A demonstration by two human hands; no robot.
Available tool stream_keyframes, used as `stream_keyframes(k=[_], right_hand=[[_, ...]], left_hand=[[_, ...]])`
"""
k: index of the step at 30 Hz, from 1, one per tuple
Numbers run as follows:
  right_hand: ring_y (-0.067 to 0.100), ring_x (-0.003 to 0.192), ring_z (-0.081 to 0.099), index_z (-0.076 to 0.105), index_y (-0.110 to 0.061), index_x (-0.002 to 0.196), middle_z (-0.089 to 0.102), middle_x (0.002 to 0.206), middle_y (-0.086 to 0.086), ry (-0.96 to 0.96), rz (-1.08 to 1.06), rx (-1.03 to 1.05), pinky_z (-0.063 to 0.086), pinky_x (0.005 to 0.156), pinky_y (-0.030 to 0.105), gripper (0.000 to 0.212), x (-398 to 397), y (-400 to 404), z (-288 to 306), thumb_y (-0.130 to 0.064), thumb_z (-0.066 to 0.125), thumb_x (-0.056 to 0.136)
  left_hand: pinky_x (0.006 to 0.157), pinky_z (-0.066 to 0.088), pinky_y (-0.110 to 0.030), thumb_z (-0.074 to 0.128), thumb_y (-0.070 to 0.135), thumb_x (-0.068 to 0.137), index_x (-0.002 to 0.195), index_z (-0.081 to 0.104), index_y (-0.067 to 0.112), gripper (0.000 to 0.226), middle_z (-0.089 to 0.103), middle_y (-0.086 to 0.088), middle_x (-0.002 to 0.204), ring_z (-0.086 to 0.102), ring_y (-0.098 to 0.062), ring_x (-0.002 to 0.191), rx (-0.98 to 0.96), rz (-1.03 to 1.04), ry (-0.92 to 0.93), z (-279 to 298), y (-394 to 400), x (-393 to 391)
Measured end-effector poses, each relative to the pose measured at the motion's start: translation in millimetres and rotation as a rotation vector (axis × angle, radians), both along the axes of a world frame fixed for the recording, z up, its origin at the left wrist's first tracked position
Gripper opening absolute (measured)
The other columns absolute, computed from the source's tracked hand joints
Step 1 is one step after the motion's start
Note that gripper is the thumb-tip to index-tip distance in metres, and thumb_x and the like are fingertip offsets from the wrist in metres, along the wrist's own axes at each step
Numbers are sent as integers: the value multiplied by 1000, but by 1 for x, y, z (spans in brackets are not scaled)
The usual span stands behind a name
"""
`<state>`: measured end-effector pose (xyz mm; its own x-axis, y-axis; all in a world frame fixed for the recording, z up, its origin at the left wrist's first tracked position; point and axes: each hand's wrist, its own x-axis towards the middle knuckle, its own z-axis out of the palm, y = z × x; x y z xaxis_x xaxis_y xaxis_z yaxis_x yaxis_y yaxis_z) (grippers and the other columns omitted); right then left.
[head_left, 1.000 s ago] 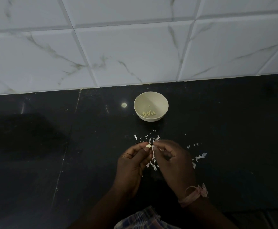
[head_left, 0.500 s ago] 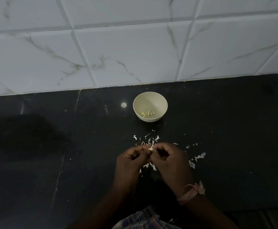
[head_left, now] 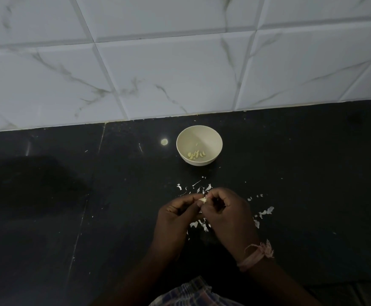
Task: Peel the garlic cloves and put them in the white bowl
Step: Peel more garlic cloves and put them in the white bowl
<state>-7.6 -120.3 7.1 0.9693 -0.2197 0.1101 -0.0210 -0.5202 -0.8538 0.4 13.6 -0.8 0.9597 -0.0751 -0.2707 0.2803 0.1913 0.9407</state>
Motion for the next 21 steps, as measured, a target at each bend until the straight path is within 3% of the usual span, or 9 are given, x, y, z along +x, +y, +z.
stream_keyframes(k=[5,11,13,15,18,21], right_hand=[[4,63,57,64,-21,75,62,68,-8,94,-35,171,43,59,14,15,0,4,1,-15,76,81],[-2,59,59,67,-16,81,67,68,-8,170,-66,324,44,57,12,10,2,6,2,-11,75,86],[2,62,66,68,-13,86,71,71,-6,179,-63,405,51,60,18,6,2,7,4,-9,71,90],[15,69,74,68,-12,91,74,78,1,191,-71,485,58,67,29,6,1,8,5,-8,66,93],[20,79,75,70,-19,91,75,84,2,191,-106,474,60,73,35,9,0,8,4,-11,67,90],[10,82,73,71,-26,90,74,85,-5,170,-90,355,59,73,30,11,0,7,5,-16,74,87]], left_hand=[[88,59,-47,72,3,90,102,80,20,22,77,-10,99,73,-35,96,101,52,-57,-4,-1,5],[87,58,-36,71,1,89,101,79,12,18,79,-6,99,75,-24,96,81,20,-37,1,-3,6],[83,59,-32,72,-1,88,100,78,10,17,79,-7,97,76,-24,94,70,38,-39,2,-3,8],[83,60,-33,71,-2,88,101,76,6,16,79,-10,97,76,-27,95,53,39,-42,2,-2,10],[81,61,-34,72,-2,88,97,76,5,12,78,-10,93,76,-28,90,84,37,-59,2,-1,11],[80,60,-32,74,3,87,95,77,11,12,78,-5,90,75,-23,87,167,33,-92,2,-1,11]])
